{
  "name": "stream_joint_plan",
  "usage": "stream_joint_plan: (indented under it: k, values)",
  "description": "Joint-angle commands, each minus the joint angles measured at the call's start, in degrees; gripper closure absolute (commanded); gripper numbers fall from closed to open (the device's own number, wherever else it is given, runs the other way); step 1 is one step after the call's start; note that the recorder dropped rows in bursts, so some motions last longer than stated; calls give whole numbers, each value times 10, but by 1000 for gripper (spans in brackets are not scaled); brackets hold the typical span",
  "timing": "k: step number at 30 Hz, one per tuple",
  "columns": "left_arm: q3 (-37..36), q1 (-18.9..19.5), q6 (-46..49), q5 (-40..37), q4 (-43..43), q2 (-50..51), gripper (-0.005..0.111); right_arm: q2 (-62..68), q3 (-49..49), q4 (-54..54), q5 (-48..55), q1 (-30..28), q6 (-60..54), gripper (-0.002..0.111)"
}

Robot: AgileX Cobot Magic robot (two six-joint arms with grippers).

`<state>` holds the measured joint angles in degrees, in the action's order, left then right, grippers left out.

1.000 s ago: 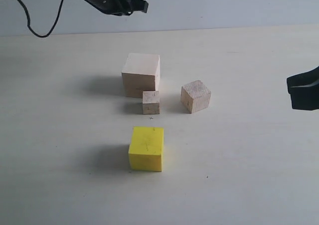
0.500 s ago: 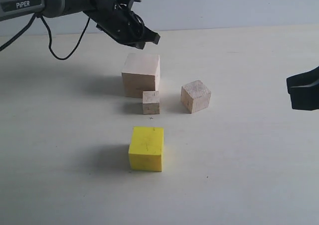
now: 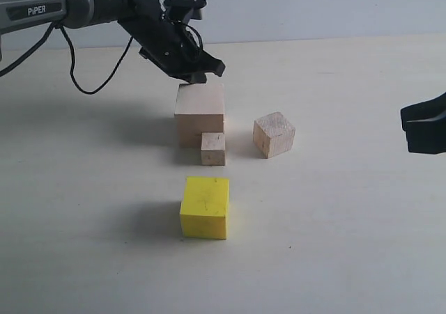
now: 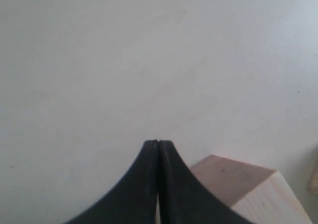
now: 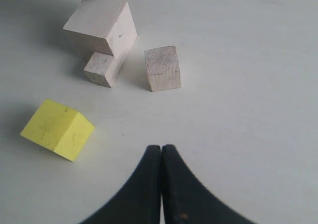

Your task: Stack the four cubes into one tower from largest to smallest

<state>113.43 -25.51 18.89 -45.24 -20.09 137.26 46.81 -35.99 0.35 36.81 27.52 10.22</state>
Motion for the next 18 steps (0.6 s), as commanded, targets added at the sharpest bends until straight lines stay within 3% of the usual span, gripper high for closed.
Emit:
stream_joint_plan:
  k: [1,18]
  values:
    - [2,-10,8,-31,-25,-7,107,-1,-4,-8,-1,1,-2,108]
    - [0,-19,-14,-96,-32,-17,107,-1,-4,-18,4,1,-2,108]
